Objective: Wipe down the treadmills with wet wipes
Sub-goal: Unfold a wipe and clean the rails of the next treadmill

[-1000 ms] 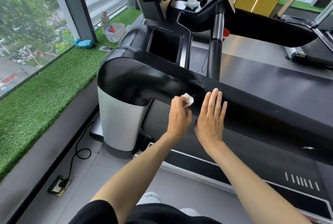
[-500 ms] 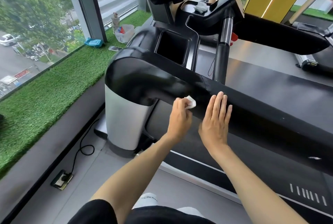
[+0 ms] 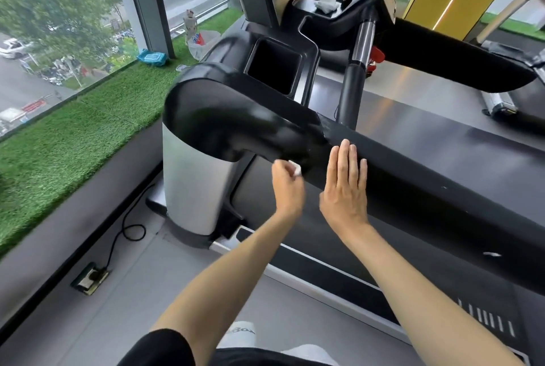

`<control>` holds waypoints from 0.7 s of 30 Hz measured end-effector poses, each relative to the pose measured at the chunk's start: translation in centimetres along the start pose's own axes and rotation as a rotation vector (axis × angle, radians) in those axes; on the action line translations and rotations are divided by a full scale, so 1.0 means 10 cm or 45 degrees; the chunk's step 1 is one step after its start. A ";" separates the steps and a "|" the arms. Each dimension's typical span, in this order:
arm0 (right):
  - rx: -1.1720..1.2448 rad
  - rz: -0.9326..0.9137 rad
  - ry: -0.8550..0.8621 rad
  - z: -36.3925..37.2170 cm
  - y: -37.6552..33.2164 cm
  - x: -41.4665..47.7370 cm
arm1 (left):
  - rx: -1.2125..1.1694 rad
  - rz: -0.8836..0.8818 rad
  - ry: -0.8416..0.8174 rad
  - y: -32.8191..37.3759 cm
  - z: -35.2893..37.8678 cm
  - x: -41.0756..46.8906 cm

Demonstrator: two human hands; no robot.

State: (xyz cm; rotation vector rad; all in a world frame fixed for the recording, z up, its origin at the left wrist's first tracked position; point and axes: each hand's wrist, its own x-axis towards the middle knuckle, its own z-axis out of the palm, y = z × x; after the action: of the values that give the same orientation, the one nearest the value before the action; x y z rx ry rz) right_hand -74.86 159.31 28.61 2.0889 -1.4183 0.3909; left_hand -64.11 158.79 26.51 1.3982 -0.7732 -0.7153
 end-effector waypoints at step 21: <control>0.106 0.019 0.081 0.03 0.56 -0.37 | -0.034 -0.193 0.495 -0.03 0.11 0.19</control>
State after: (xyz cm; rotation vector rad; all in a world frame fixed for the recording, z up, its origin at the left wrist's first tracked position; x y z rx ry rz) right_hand -81.50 160.40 28.07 2.1133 -1.4038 0.5259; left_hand -63.91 156.62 26.31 1.5228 -0.3545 -0.5421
